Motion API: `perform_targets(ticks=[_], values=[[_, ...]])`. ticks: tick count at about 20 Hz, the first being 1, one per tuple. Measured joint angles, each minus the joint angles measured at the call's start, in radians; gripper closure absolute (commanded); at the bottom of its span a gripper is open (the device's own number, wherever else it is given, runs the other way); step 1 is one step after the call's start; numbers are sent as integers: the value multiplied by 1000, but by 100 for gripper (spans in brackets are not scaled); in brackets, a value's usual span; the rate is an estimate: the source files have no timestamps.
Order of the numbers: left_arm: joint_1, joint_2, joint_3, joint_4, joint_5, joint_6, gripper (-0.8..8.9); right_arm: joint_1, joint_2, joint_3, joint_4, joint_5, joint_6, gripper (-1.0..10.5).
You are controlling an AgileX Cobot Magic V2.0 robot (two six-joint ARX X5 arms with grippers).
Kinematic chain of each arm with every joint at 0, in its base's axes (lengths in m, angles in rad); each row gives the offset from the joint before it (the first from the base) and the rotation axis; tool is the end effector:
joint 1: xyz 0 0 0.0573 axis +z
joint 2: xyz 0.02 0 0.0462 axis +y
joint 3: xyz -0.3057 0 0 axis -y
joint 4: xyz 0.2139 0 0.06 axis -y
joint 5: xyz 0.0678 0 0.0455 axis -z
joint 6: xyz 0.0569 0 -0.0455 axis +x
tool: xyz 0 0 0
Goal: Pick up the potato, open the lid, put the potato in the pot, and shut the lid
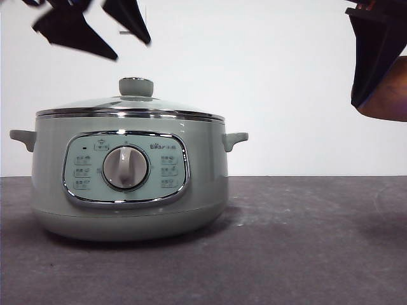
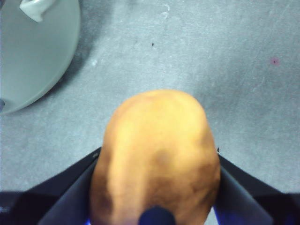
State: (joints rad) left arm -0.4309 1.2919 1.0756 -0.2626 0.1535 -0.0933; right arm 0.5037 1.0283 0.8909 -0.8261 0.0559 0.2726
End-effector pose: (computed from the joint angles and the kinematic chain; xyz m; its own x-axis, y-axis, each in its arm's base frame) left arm 0.2396 -0.1197 0.3529 0.7330 -0.5053 -0.4554 0.4947 0.8555 -0.1528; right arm 0.1359 0.0713 0.2931 0.5260 0.2261 -0.8199 -0.2436 0.9637 0.1095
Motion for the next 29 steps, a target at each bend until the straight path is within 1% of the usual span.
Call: perform_targets(ticks=[4,8,9,10,11,17,19,21,23,24,26,29], values=[[-27,80,0,1,-20,7,460,0,0,0,0,0,0,958],[-37,118,0,-1,-31,8,477,0,0,0,0,0,0,958],[-37,118,0,-4,-40,9,539,0,0,0,0,0,0,958],[-38,117,0,-6,-45,10,687,0,0,0,0,0,0,958],[-38,117,0,-10,-47,11,816,0,0,0,0,0,0,958],[-39,116,2,-10,-50,22,821,0,0,0,8,0,0,958],[-39,113,19,-39,-56,26,821,0,0,0,15,0,0,958],[-42,85,39,-58,-77,31,821,0,0,0,36,-3,0,958],[-42,14,69,-65,-84,36,821,0,0,0,62,-3,0,958],[-41,-24,87,-68,-87,42,821,0,0,0,77,-13,0,958],[-42,-110,141,-105,-92,57,821,0,0,2,127,-72,0,959],[-42,-231,204,-246,-114,83,821,4,36,77,150,-126,-7,959]])
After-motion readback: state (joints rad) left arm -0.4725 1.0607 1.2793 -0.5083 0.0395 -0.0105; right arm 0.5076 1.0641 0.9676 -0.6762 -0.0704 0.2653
